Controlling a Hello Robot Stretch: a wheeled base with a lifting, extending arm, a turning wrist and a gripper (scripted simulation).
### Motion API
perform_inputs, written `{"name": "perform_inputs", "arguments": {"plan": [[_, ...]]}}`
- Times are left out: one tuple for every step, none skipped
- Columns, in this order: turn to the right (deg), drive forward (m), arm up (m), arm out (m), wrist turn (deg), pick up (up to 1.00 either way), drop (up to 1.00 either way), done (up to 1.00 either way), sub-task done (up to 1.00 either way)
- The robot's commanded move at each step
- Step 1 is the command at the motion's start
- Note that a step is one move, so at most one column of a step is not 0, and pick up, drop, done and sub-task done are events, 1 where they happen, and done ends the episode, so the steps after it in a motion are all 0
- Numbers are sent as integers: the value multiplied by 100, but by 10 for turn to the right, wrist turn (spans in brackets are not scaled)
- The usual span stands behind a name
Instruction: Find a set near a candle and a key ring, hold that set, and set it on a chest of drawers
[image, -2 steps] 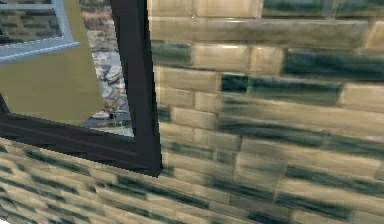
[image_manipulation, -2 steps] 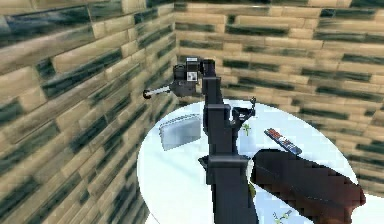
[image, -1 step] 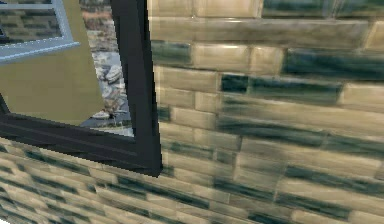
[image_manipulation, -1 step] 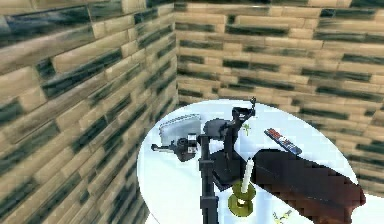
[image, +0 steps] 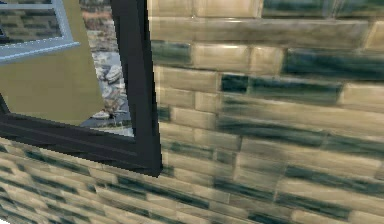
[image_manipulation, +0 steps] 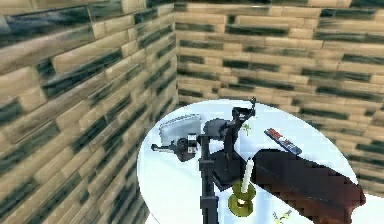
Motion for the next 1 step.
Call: {"name": "perform_inputs", "arguments": {"plan": [[0,0,10,0,0,0,0,0,0]]}}
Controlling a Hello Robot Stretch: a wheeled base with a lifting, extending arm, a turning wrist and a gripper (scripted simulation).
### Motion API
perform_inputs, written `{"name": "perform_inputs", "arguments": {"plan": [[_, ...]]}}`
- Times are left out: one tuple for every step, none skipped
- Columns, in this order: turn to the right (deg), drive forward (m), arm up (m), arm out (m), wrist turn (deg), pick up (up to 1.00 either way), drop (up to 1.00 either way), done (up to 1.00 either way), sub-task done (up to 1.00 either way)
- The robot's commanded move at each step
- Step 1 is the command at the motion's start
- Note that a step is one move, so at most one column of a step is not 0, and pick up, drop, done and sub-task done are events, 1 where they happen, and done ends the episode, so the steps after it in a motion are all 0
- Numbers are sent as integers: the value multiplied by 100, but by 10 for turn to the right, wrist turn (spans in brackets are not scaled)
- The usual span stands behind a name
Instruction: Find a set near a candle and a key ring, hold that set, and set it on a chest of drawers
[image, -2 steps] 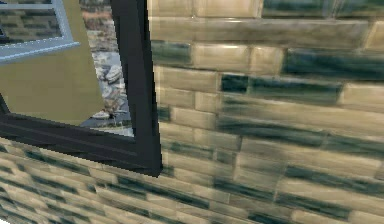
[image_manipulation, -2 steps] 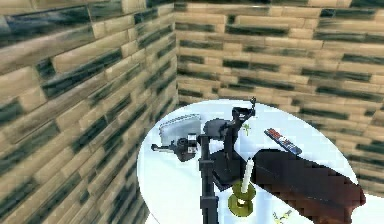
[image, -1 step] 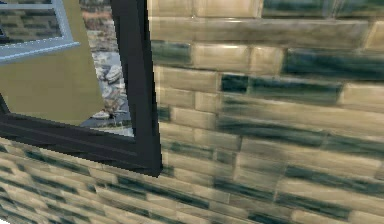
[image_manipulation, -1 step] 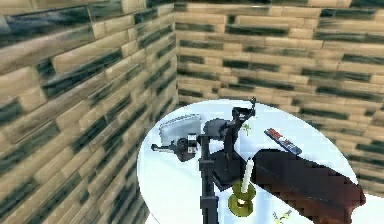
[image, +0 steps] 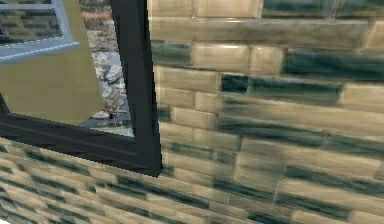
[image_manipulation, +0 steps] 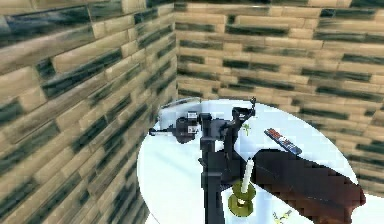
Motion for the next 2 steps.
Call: {"name": "perform_inputs", "arguments": {"plan": [[0,0,28,0,0,0,0,0,0],[0,0,0,0,-450,0,0,0,0]]}}
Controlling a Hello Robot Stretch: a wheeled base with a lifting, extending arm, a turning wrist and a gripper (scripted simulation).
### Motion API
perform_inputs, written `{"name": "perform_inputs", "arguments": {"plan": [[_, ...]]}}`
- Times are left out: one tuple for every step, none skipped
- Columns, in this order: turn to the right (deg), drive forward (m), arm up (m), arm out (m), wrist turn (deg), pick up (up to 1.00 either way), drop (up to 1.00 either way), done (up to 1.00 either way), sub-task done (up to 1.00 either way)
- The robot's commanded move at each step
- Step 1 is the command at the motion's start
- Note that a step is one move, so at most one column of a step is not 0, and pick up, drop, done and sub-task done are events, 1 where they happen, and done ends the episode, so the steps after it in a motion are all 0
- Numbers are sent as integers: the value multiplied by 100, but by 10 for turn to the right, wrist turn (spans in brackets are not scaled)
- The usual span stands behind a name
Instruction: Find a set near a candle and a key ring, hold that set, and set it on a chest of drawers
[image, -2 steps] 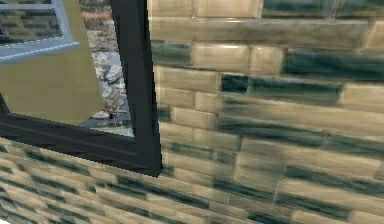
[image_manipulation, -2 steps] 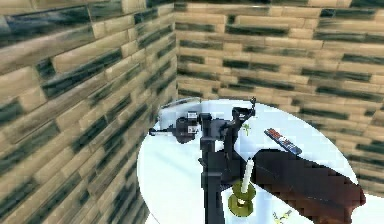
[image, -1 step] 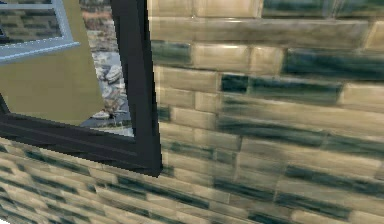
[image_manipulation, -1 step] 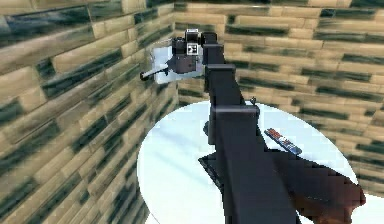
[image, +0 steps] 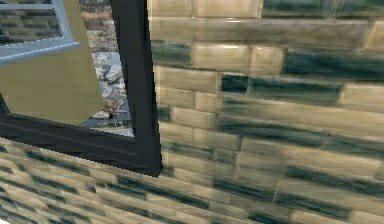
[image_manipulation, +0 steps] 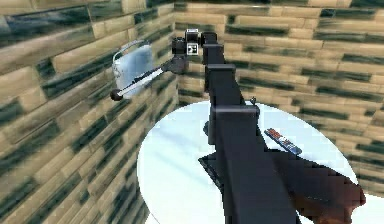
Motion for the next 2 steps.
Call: {"name": "perform_inputs", "arguments": {"plan": [[0,0,0,0,-450,0,0,0,0],[0,0,0,0,-60,0,0,0,0]]}}
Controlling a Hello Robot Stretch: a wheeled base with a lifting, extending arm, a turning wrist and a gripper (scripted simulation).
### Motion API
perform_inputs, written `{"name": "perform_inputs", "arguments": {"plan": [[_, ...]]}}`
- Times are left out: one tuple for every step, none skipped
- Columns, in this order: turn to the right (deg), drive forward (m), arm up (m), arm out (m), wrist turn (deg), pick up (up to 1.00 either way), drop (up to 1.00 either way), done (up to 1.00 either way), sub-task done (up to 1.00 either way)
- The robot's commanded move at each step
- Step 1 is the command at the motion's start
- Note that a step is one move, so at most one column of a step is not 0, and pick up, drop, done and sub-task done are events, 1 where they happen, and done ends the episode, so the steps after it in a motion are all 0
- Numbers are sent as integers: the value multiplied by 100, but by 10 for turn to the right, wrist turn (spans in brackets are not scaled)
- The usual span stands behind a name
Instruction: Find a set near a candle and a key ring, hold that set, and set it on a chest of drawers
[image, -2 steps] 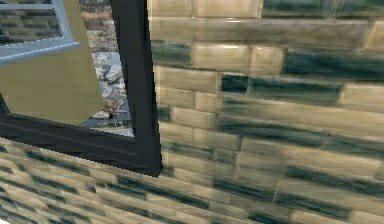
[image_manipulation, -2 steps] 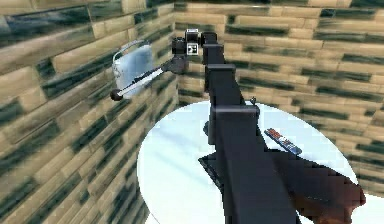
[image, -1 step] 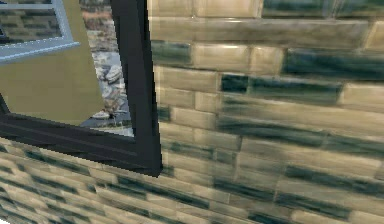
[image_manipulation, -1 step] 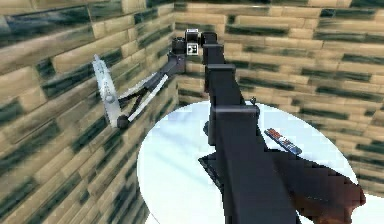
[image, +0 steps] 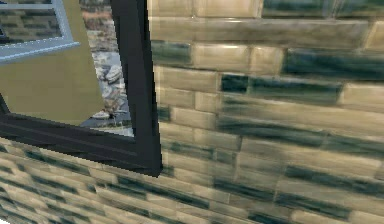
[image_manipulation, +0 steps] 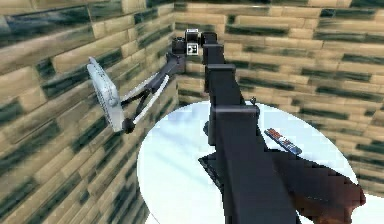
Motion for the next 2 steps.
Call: {"name": "perform_inputs", "arguments": {"plan": [[0,0,0,-46,0,0,0,0,0],[-450,0,0,0,0,0,0,0,0]]}}
